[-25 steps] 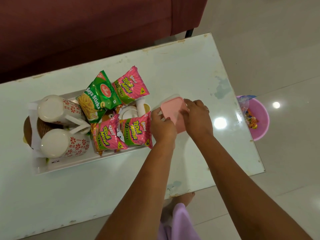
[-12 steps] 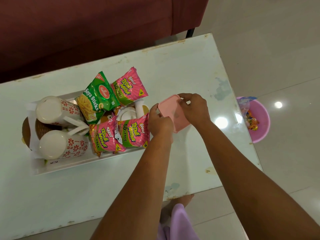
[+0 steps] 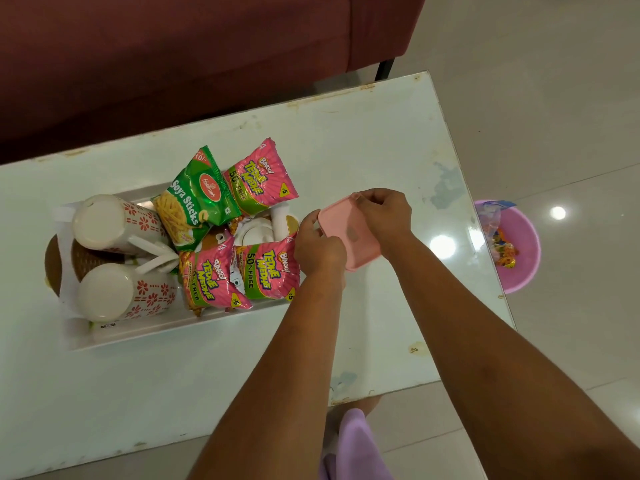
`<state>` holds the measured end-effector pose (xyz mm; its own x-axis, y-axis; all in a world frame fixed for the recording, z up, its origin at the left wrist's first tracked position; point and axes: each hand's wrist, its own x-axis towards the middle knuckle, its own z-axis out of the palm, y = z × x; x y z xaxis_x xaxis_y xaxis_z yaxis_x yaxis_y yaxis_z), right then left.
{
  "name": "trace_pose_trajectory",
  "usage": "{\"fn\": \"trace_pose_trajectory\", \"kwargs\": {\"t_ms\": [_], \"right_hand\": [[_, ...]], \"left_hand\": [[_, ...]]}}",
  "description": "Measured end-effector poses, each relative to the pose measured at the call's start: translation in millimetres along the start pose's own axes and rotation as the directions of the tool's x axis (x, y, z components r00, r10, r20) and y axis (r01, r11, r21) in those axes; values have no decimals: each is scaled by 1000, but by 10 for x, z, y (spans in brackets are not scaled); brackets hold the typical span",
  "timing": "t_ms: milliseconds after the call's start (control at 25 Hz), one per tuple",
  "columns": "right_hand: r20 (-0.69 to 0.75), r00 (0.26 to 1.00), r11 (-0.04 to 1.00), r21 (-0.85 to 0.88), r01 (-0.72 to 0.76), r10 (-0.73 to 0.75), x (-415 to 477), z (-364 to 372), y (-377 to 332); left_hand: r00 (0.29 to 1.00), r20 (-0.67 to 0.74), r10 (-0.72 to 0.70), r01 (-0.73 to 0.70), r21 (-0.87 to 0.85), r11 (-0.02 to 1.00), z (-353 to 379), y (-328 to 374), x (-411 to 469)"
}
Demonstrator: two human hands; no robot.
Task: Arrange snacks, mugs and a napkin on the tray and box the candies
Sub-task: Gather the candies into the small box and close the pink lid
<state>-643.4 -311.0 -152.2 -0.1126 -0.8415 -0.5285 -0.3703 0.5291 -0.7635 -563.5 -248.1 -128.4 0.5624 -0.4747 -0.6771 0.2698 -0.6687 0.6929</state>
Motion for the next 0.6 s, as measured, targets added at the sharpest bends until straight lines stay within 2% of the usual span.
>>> {"fn": "trace_pose_trajectory", "kwargs": {"t_ms": [160,240,320,440,600], "right_hand": [[-98,995,1000,-1,-2,2,-129,-35,70],[-120,992,999,-8,35,-36,-254,-99,199],[-78,993,994,-63,84,-89,-399,-168,377],[-40,992,987,-118,112,-117,-514,-268,499],[-52,994,987,-139,86,-94,-467,-298,476]], "left_hand": [[996,-20,86,-84,101,991,23,-158,-143],[1000,-13,-8,9,82,997,38,-330,-269],[997,-3,-83,83,9,996,19,-481,-374],[996,-13,-92,90,-69,994,-25,-546,-386],[998,-27,-60,59,-36,998,-20,-497,-325]]}}
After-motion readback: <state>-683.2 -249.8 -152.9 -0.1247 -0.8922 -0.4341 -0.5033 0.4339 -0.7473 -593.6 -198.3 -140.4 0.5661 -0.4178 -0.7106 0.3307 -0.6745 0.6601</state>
